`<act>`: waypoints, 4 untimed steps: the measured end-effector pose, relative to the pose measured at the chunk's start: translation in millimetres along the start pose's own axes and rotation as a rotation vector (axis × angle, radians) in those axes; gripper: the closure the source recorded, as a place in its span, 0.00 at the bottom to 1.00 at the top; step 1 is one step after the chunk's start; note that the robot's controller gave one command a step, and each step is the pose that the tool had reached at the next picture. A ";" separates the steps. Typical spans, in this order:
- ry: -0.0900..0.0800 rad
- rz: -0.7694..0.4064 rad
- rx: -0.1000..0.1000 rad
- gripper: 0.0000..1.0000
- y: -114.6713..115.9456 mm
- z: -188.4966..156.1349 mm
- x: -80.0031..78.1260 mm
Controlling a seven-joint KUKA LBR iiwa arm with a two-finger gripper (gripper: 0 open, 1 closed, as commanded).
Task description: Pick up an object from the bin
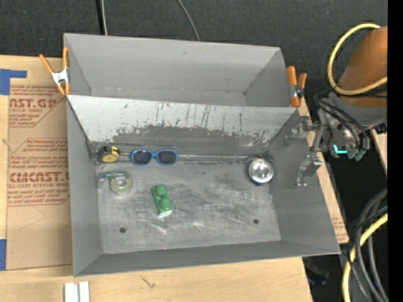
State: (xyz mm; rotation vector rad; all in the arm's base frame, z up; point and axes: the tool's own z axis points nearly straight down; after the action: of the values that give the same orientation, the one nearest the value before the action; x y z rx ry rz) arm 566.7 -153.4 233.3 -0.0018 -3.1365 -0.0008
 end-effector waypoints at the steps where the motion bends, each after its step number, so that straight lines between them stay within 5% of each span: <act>1: 0.003 0.009 -0.002 0.00 8.1 156.0 44.8; 2: 0.025 0.131 -0.009 0.00 55.2 159.2 -18.8; 3: -0.024 0.113 0.000 0.00 55.6 158.4 20.3; 4: -0.021 -0.064 0.002 0.00 163.8 159.2 33.1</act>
Offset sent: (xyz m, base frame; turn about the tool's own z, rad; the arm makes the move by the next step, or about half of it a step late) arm -0.0429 0.0065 -0.1505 0.0099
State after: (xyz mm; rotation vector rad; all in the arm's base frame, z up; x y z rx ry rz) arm 533.0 10.5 74.4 0.0984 -3.1558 0.0022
